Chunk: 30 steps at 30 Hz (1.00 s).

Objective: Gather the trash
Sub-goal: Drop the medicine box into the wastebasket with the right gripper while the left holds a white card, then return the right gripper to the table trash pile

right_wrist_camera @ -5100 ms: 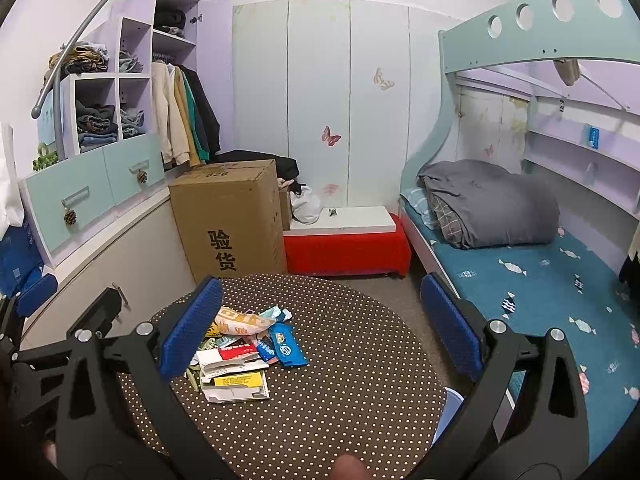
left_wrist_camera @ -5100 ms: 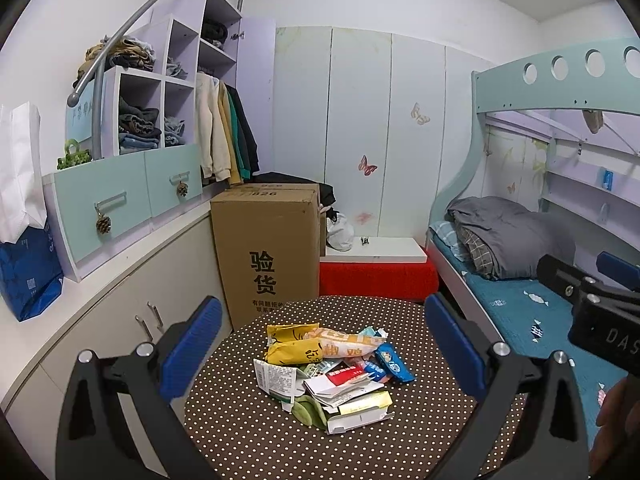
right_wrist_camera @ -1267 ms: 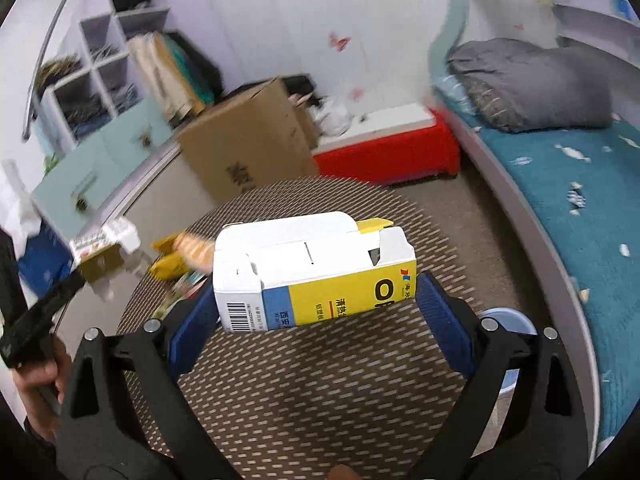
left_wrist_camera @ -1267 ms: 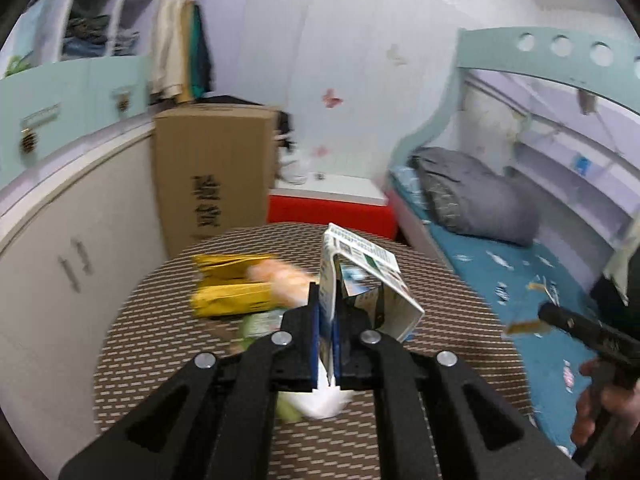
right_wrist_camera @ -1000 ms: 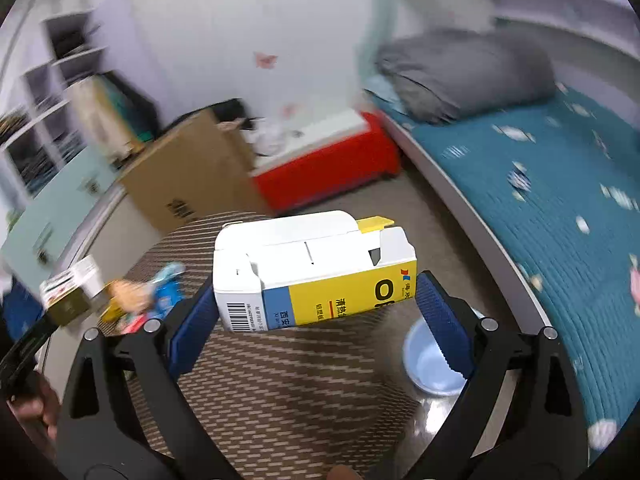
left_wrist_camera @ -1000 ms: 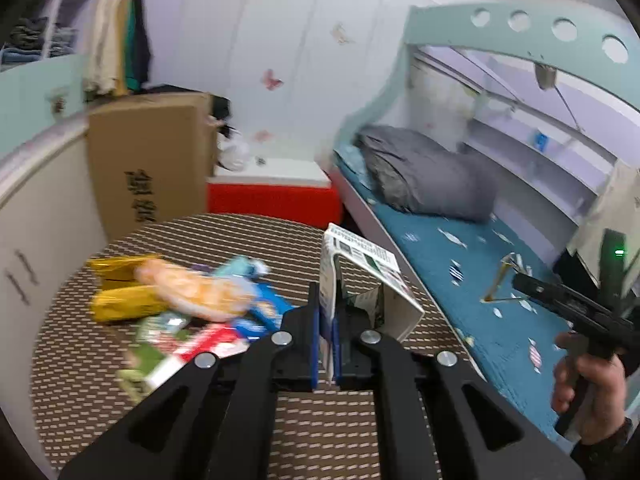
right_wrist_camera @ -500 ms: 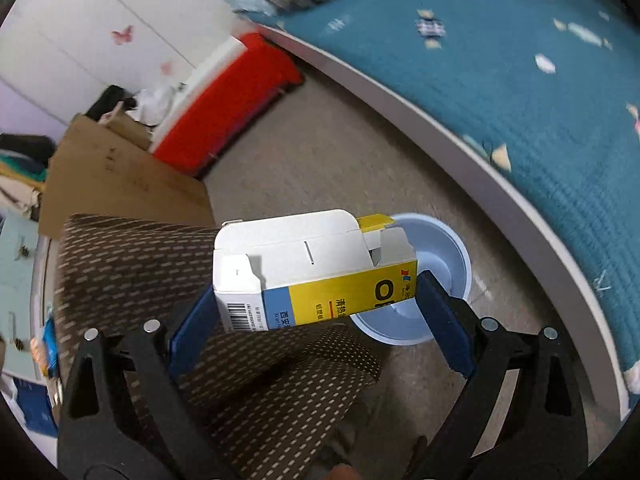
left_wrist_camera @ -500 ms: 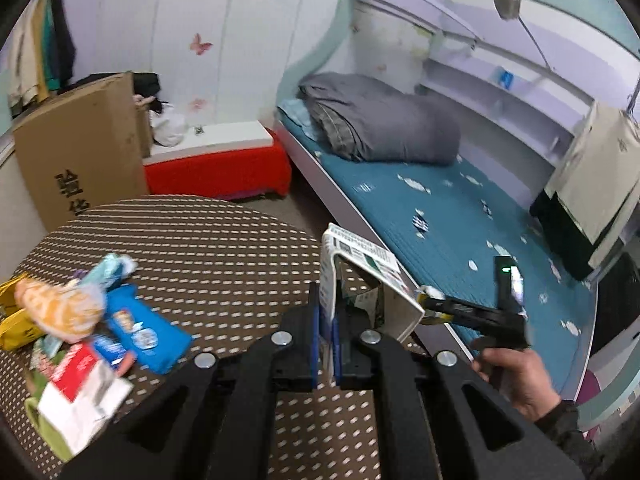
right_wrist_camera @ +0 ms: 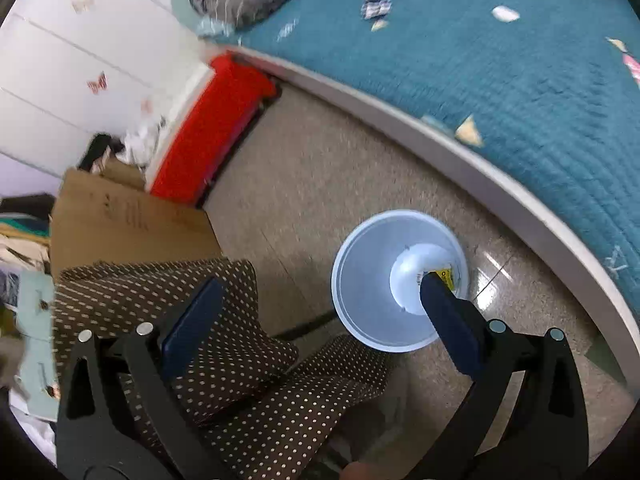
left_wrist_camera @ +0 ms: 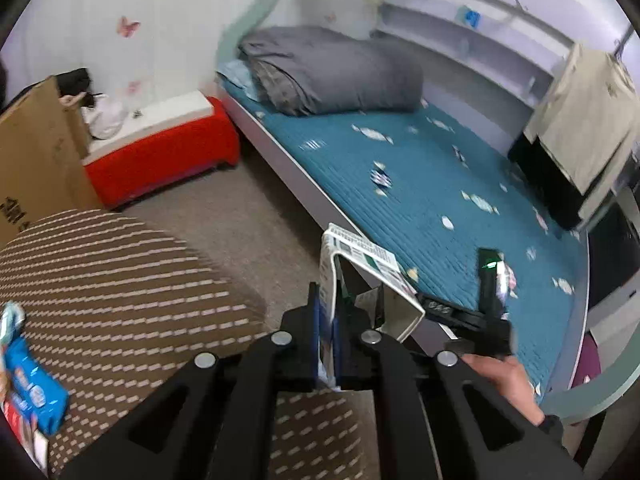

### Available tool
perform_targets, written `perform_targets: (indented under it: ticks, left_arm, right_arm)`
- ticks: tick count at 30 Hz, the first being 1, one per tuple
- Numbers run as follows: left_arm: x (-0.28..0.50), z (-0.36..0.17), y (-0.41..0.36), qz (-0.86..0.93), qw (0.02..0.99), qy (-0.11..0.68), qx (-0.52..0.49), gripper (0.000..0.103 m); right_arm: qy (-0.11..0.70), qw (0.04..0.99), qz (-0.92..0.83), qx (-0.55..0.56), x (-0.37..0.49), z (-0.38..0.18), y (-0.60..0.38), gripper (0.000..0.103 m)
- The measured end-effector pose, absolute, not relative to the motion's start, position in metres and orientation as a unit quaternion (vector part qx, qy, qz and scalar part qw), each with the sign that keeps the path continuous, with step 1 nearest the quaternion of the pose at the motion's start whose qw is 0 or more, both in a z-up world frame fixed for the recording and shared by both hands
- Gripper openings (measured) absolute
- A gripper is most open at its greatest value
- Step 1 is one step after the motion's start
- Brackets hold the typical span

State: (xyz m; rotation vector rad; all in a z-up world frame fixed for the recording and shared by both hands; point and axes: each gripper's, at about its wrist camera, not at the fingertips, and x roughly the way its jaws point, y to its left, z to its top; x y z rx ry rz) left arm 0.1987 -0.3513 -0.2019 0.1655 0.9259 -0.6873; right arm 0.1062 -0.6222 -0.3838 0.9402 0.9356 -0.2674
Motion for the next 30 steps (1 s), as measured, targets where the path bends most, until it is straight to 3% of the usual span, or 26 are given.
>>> perform_targets:
  ticks: [12, 14, 15, 16, 27, 30]
  left_arm:
    - [0.234, -0.278, -0.454, -0.331, 0.763, 0.529, 0.166, 0.007]
    - [0.241, -0.289, -0.464, -0.335, 0.747, 0.546, 0.176, 0.036]
    - [0.243, -0.292, -0.465, -0.332, 0.745, 0.549, 0.181, 0.079]
    - [0.244, -0.291, -0.464, -0.317, 0.758, 0.538, 0.188, 0.096]
    - [0.225, -0.241, -0.420, -0.291, 0.811, 0.482, 0.161, 0.096]
    - [0.213, -0.222, -0.406, -0.289, 0.827, 0.457, 0.155, 0.096]
  right_arm:
    - [0.360, 0.822, -0.137, 0.420, 0.053, -0.309, -0.642, 0.097]
    - [0.352, 0.827, -0.137, 0.416, 0.050, -0.300, -0.641, 0.097]
    - [0.349, 0.831, -0.135, 0.412, 0.049, -0.296, -0.638, 0.097]
    - [0.347, 0.833, -0.134, 0.410, 0.049, -0.292, -0.636, 0.097]
    - [0.324, 0.856, -0.141, 0.378, 0.047, -0.260, -0.604, 0.097]
    - [0.314, 0.882, -0.157, 0.314, 0.048, -0.235, -0.582, 0.097]
